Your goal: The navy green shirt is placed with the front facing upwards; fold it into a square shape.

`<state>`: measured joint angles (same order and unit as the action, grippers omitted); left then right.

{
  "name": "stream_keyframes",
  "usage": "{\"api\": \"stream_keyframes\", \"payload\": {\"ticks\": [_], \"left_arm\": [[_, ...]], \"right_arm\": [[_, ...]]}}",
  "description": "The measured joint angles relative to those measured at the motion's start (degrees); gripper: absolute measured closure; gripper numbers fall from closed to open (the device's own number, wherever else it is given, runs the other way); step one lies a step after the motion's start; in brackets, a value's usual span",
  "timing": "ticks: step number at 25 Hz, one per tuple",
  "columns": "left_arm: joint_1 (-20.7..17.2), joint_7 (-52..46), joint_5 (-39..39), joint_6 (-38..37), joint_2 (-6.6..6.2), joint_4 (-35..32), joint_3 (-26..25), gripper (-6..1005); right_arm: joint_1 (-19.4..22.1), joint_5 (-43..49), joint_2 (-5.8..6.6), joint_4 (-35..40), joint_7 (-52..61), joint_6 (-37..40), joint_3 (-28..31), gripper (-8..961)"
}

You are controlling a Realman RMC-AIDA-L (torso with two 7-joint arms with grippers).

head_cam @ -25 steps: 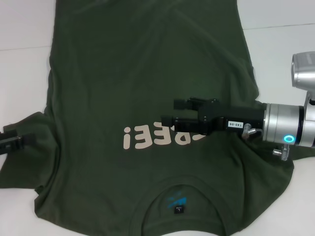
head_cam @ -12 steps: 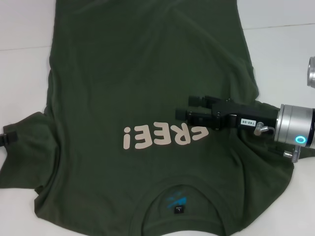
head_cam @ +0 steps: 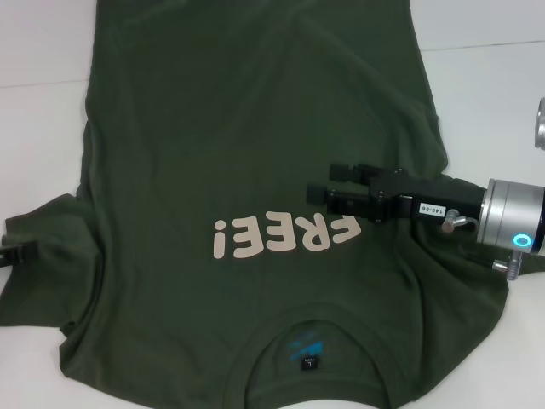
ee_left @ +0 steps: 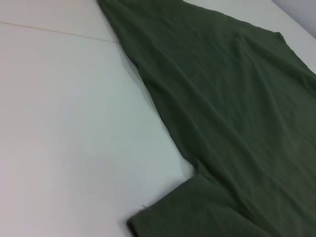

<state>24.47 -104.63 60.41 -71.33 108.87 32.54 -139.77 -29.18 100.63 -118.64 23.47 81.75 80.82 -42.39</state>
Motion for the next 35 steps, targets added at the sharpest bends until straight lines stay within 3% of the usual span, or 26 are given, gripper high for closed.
{"api": "stream_keyframes", "payload": {"ticks": [25,35], "left_arm": [[1.78,0.4,-3.46,-0.93,2.13,0.26,0.54,80],[2.18,0.47,-3.53,-0.74,2.19,0.64,0.47,81]], "right_arm": [[-0.53,0.0,0.0,0.0,-0.36,-0.04,0.83,58],[-0.22,0.0,-0.01,0.08,-0.56,-0.09,0.91,58]]}}
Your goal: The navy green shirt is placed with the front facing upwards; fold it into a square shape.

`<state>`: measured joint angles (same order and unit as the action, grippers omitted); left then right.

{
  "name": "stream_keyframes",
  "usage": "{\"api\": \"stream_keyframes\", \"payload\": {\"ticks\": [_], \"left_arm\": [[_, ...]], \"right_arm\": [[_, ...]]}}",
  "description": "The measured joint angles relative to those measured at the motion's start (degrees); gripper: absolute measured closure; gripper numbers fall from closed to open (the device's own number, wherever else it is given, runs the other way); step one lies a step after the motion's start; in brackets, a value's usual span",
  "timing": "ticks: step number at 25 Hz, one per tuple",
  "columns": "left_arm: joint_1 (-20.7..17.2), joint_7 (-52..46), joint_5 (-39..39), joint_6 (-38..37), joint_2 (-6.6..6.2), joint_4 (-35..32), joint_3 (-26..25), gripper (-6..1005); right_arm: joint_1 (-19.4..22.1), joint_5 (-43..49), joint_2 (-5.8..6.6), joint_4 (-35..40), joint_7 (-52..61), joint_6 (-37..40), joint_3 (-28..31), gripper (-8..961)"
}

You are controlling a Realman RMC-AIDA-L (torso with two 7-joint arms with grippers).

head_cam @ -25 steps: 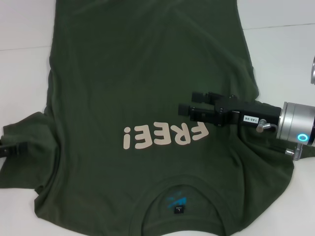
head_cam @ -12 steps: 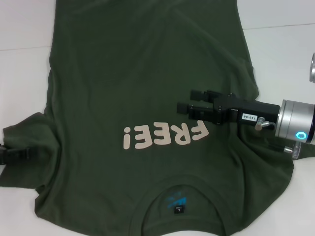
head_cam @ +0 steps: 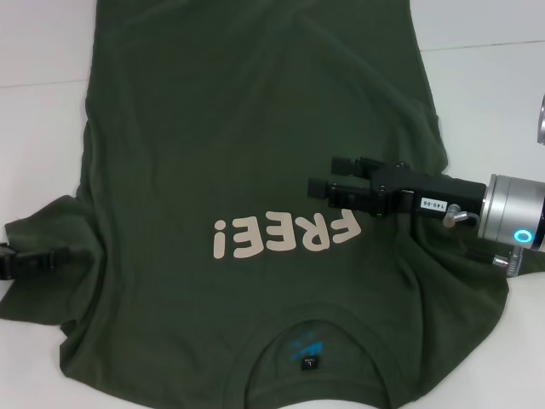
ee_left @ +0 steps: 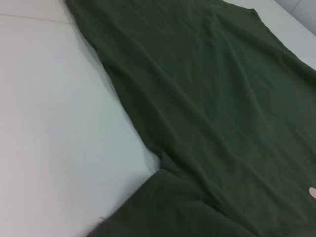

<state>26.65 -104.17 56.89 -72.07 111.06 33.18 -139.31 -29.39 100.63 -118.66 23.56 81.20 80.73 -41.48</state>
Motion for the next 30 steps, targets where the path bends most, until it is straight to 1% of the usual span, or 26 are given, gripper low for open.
{"api": "stream_keyframes", "payload": {"ticks": [12,23,26,30], "left_arm": [[-0.38,-0.03,-0.02,0.19,0.03,0.9,-0.44,82],[-0.52,-1.08,-0.09,1.27,0.03,0.89,-0.35,143],[-0.63,-1.98,-0.51,1.95,0.03,0.94,-0.24,343],[-0.8,-2.17,-0.64,2.02,0.03,0.99,-0.39,537]], "right_arm": [[0.04,0.0,-0.15,0.0,-0.08,-0.12,0.0,57],[0.22,0.0,-0.25,0.0,-0.07,-0.25,0.0,57],[0.22,0.0,-0.25,0.0,-0.08,-0.25,0.0,58],[0.19,0.0,-0.25,0.0,-0.07,-0.25,0.0,58]]}}
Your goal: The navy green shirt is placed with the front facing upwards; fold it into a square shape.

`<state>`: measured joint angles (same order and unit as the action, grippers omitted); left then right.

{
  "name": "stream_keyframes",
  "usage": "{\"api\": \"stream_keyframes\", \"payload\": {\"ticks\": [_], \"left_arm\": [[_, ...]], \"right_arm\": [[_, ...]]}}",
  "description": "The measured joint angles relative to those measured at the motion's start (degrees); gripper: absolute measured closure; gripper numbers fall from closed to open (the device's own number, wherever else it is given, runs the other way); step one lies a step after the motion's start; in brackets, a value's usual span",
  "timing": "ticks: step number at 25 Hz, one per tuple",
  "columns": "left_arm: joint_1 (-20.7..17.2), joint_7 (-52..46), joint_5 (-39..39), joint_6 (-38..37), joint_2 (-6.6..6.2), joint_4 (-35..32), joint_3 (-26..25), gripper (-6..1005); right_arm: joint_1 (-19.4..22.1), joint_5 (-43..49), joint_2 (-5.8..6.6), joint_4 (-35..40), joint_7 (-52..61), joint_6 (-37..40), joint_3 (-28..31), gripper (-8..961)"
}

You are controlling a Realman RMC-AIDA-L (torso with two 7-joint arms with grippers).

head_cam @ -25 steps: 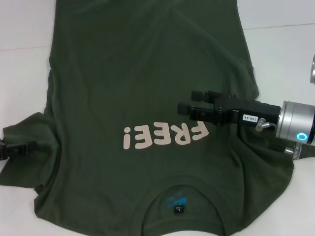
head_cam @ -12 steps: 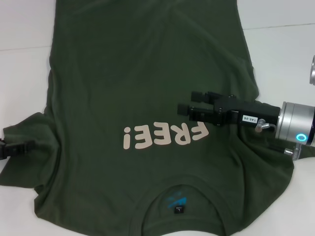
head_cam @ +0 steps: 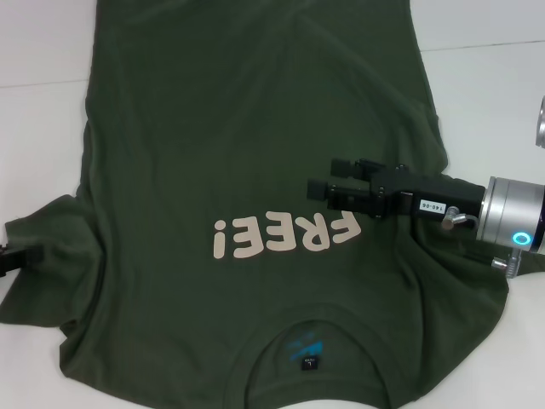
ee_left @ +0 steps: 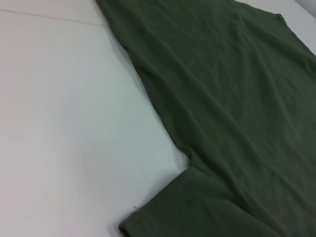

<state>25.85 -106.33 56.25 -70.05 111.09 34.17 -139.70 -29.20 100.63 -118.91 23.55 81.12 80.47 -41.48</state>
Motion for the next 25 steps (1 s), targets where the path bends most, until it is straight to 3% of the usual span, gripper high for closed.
{"api": "stream_keyframes", "payload": {"ticks": [6,12,21,25], "left_arm": [[-0.09,0.12,-0.02,-0.21,-0.1,0.07,-0.04,793],[0.05,0.16,0.18,-1.54,0.03,1.42,-0.05,879],[-0.29,0.0,0.33,-4.24,0.38,3.07,-1.14,881],[-0.51,-0.89,0.43,-8.83,1.91,6.85,-2.95,882]], "right_arm": [[-0.06,0.0,0.0,0.0,0.0,0.03,0.17,57],[-0.02,0.0,0.0,-0.05,-0.04,0.04,0.61,57],[0.02,0.0,-0.09,-0.11,-0.08,0.04,0.62,58],[0.03,0.0,-0.09,-0.1,-0.09,0.01,0.61,57]]}}
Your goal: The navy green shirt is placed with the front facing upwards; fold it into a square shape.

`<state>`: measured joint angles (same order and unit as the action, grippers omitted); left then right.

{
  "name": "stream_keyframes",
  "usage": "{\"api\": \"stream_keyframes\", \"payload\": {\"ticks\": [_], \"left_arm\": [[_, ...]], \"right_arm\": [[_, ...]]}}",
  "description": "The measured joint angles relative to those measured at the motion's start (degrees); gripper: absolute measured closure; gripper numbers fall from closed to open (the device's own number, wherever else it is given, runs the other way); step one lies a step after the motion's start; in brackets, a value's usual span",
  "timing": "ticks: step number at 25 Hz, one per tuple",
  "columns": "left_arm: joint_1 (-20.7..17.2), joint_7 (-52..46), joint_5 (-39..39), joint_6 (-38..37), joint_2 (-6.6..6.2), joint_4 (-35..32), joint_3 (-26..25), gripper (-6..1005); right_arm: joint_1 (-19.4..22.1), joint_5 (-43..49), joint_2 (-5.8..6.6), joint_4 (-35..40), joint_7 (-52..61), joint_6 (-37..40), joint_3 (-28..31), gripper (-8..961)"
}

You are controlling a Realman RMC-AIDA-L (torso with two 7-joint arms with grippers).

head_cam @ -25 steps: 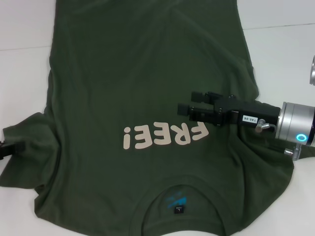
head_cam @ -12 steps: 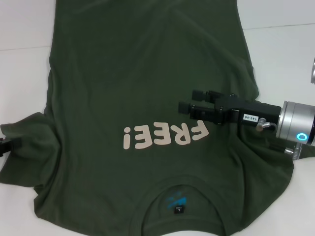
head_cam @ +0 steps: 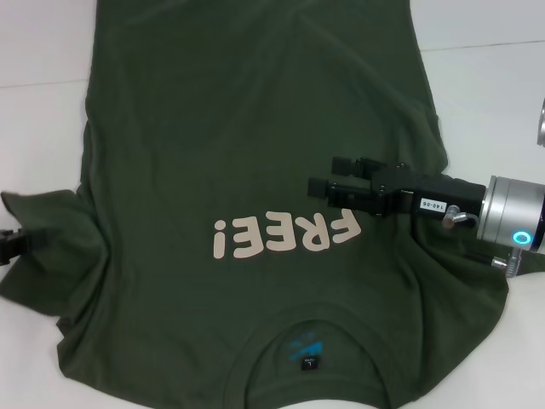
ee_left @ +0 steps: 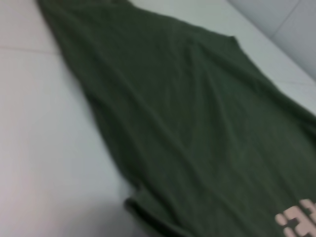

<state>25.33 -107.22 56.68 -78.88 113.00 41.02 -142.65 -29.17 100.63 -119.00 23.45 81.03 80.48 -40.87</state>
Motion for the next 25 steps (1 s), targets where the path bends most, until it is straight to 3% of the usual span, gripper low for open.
{"api": "stream_keyframes", "payload": {"ticks": [6,25], "left_arm": [[0.1,-2.17,-0.43,-1.96,2.01,3.91,0.49,884],[1.02,-3.36,-0.52,-1.61,6.72,3.91,1.54,886]], "right_arm": [[0.0,0.0,-0.14,0.02,-0.04,-0.06,-0.01,57],[0.25,0.35,-0.26,-0.14,-0.09,0.29,-0.27,57]]}}
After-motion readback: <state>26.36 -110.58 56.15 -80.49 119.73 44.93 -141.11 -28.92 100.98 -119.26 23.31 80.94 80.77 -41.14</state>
